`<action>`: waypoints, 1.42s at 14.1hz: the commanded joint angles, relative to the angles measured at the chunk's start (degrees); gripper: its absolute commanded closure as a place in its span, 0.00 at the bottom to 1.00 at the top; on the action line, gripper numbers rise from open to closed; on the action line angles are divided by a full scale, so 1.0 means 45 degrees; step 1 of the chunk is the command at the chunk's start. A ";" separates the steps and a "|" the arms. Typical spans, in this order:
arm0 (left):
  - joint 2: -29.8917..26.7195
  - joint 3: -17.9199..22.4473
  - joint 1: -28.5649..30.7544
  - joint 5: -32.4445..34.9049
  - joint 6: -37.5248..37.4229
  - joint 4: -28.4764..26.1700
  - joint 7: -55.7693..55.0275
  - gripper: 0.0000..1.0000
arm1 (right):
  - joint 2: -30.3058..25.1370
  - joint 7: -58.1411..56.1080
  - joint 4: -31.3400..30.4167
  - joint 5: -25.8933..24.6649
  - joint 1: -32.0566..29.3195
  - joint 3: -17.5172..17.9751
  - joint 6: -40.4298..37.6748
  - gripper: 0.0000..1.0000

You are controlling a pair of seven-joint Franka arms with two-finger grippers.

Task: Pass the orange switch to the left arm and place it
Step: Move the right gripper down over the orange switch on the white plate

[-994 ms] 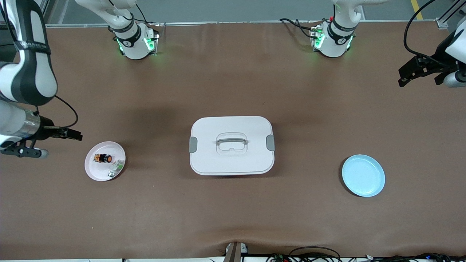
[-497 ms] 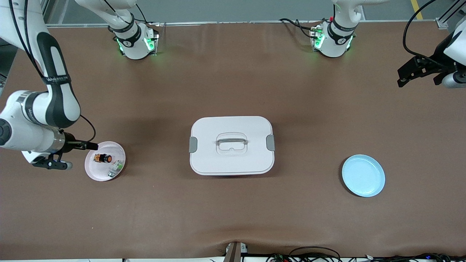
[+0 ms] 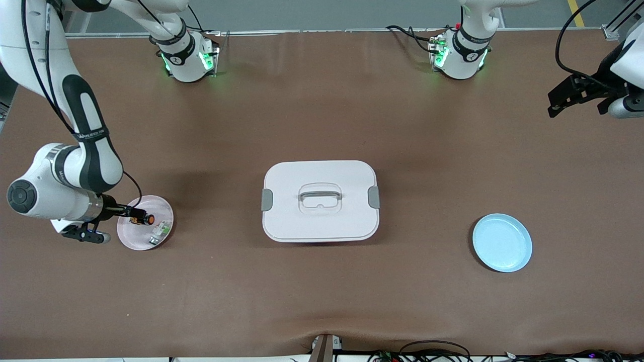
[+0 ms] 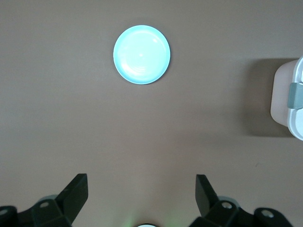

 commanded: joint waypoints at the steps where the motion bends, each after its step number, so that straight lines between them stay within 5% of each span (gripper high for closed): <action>1: -0.0738 0.0036 0.0051 -0.0230 0.0020 -0.0654 0.0118 0.00 | 0.0580 -0.0018 0.0542 0.0325 0.0025 0.0116 -0.0026 0.00; 10: -0.1638 0.0036 0.0051 -0.0230 0.0587 -0.1748 0.0099 0.00 | 0.0952 -0.0876 0.0601 -0.0827 0.0143 0.0116 0.0813 0.00; 20: -0.1638 0.0036 0.0051 -0.0230 0.0802 -0.1807 0.0099 0.00 | 0.1187 -0.0819 0.0250 -0.0341 0.0143 0.0135 0.1283 0.00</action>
